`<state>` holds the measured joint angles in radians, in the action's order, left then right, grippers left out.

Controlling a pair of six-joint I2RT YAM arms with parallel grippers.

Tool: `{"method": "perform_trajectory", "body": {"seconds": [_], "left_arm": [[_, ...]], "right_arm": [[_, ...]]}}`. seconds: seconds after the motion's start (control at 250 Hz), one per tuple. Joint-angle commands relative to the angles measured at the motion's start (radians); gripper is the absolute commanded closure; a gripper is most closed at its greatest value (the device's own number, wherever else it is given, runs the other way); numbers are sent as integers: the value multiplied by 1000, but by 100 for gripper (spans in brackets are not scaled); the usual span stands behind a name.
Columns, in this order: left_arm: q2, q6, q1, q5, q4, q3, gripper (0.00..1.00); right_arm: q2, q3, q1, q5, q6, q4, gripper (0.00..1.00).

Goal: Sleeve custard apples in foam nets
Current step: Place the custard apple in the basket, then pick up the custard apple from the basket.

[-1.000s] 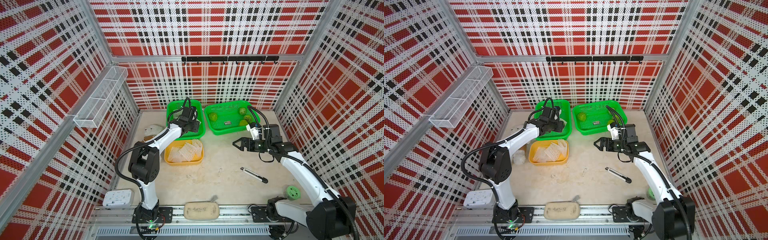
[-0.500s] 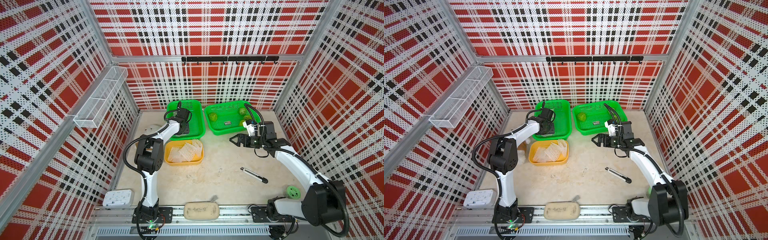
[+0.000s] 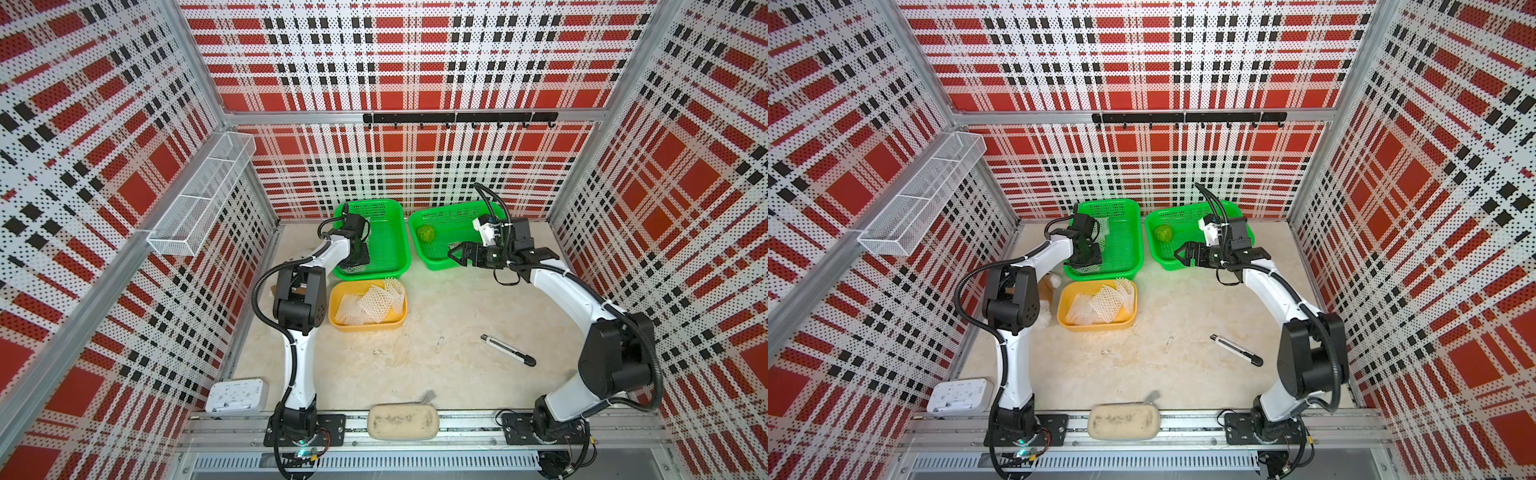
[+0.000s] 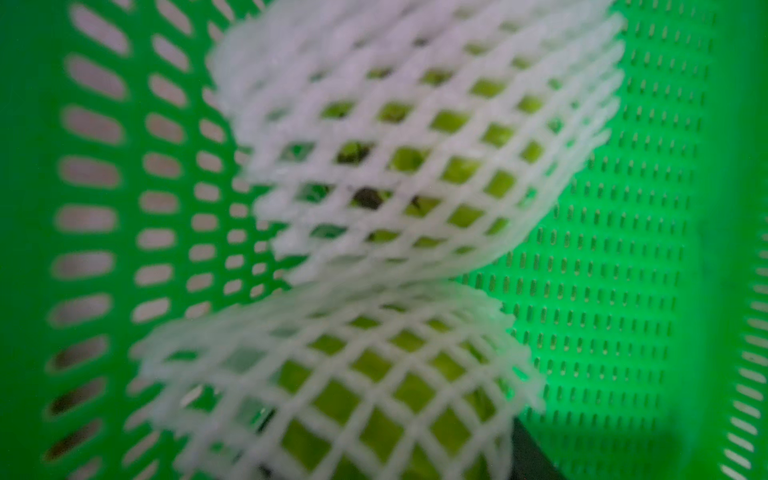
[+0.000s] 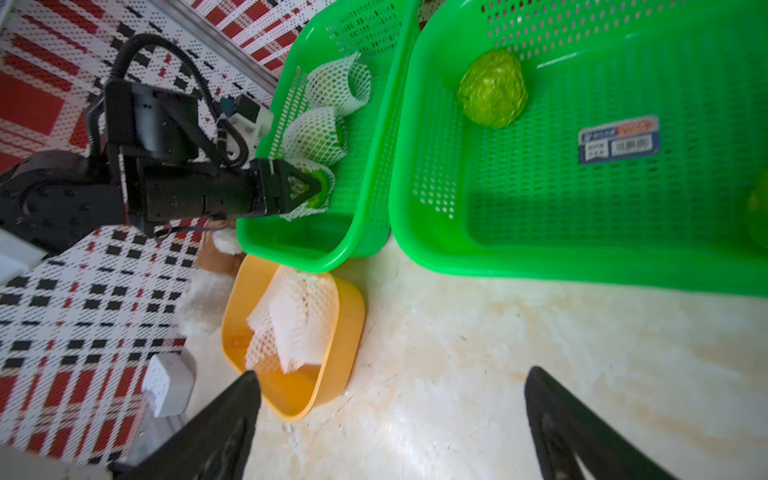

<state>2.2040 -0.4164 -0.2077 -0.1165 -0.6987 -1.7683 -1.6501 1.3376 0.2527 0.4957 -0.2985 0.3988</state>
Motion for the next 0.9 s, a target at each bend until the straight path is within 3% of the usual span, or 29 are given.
{"method": "perform_trajectory", "body": {"seconds": [0.0, 0.032, 0.06, 0.072, 0.244, 0.616, 0.897], "left_arm": [[35, 7, 8, 41, -3, -6, 39], [31, 7, 10, 49, -1, -3, 26], [27, 7, 11, 58, 1, -2, 4], [24, 8, 11, 60, 2, 0, 0], [-63, 18, 10, 149, 72, 63, 1], [-315, 43, 10, 201, 117, 228, 1], [-513, 51, -4, 246, 112, 388, 1]], "right_arm": [[-114, 134, 32, -146, 44, 34, 0], [-155, 177, 38, -157, 46, 45, 0], [-189, 214, 42, -168, 47, 52, 0], [-204, 230, 44, -175, 48, 57, 0], [-384, 429, 56, -267, 33, 92, 0], [-715, 797, 70, -206, -5, 145, 0], [-929, 1055, 75, -229, -61, 137, 0]]}}
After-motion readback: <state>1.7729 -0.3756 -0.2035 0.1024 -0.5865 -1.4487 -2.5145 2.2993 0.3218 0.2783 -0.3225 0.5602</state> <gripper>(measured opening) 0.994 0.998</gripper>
